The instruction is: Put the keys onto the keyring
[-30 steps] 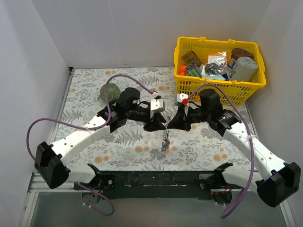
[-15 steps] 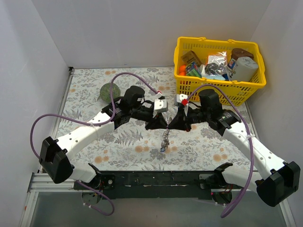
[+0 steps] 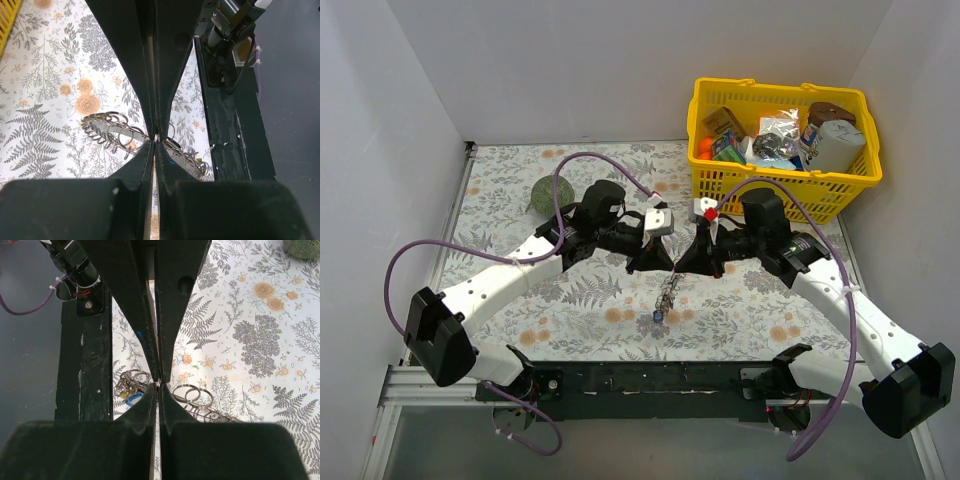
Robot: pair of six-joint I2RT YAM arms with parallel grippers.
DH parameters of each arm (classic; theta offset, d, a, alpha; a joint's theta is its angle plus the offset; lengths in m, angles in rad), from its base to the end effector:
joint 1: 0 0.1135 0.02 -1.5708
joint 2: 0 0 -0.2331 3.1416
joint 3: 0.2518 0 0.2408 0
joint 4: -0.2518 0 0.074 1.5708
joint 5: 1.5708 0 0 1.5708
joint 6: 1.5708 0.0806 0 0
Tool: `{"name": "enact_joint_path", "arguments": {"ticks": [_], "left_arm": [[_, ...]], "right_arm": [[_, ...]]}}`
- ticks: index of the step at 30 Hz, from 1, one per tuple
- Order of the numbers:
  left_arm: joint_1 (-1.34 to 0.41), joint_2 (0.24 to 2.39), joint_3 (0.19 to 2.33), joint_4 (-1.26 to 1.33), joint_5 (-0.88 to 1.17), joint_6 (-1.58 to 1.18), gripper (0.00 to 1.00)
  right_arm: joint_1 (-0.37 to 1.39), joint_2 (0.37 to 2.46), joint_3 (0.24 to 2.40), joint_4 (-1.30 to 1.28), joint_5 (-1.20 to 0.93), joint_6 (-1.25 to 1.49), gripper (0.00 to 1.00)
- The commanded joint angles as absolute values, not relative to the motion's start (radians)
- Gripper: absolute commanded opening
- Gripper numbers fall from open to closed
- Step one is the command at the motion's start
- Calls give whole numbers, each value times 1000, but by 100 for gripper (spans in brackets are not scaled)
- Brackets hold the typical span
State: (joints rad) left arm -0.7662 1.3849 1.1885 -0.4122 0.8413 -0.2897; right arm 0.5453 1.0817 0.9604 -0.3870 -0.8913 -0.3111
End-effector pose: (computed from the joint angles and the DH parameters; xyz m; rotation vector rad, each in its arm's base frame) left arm 0.1904 -0.2667 0.2829 1.0571 2.0931 -1.4829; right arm 0.1882 0.1875 0.2899 -1.3133 1.5534 1.0636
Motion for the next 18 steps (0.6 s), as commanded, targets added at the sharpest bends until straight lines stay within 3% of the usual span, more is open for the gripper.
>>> {"name": "enact_joint_path", "arguments": {"ticks": [1, 4, 11, 18], "left_arm": [[-769, 1332, 1155, -275, 882, -344, 0], [-769, 1290, 1091, -184, 855, -383, 0], [-762, 1200, 954, 60, 772, -514, 0], [-758, 1121, 824, 349, 649, -650, 0]], "right_arm": [[551, 1042, 986, -262, -861, -259, 1], [549, 1002, 957, -192, -754, -188, 5], [548, 888, 890, -38, -638, -74, 45], [546, 847, 864, -9, -626, -63, 58]]}}
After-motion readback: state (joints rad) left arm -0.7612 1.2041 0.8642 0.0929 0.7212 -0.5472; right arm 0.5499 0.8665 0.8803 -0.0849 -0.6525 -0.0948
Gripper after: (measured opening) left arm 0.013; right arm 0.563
